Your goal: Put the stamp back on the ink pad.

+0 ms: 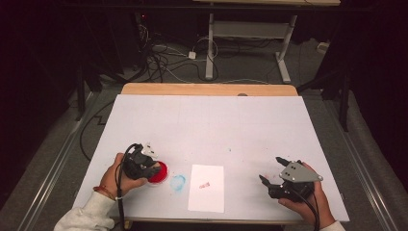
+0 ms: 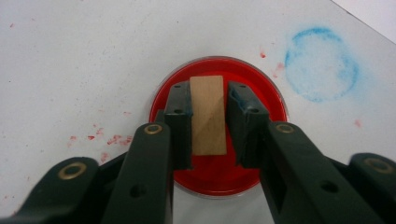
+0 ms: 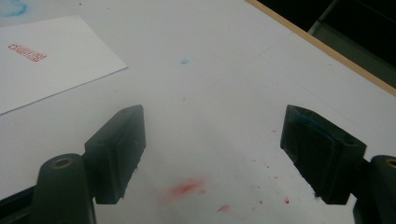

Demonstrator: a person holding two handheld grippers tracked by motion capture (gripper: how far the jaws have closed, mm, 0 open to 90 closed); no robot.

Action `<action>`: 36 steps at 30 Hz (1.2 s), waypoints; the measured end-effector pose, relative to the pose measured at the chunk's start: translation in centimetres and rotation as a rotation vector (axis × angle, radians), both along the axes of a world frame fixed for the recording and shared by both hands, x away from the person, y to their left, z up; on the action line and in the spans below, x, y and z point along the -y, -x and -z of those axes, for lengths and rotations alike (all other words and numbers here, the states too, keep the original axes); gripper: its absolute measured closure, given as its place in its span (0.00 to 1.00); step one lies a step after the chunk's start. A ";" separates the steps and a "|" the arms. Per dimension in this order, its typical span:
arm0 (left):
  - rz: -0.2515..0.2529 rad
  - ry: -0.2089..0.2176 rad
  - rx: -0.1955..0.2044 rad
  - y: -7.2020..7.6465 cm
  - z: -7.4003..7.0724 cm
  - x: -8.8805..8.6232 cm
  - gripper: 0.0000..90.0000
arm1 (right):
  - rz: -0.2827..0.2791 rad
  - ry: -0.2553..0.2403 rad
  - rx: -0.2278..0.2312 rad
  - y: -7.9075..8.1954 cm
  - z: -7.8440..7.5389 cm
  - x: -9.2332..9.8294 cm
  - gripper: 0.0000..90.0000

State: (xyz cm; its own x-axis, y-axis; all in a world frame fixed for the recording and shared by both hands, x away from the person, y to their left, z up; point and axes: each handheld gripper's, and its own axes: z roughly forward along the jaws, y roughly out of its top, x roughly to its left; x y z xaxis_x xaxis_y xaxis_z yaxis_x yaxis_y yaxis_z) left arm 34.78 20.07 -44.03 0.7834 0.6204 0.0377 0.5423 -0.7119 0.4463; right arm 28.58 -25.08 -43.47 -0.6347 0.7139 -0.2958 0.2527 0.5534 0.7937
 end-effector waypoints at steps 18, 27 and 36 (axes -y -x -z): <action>-0.017 0.043 0.094 0.9 -1.6 0.0 0.41 | 0.000 -0.002 0.003 0.0 -0.1 0.0 0.25; -0.004 0.125 0.158 1.4 -2.4 0.7 0.29 | -0.003 -0.004 0.002 0.0 0.0 -0.1 0.25; 0.022 0.182 0.271 1.9 -2.6 1.6 0.25 | -0.002 -0.005 0.001 0.1 0.1 0.0 0.25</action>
State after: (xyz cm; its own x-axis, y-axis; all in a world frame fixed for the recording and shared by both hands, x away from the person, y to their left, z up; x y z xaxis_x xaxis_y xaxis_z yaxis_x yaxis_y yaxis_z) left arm 32.90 18.45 -41.42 0.7731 0.6194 0.1365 0.3721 -0.6173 0.6932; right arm 28.48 -25.06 -43.54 -0.6360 0.7141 -0.2926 0.2507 0.5497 0.7968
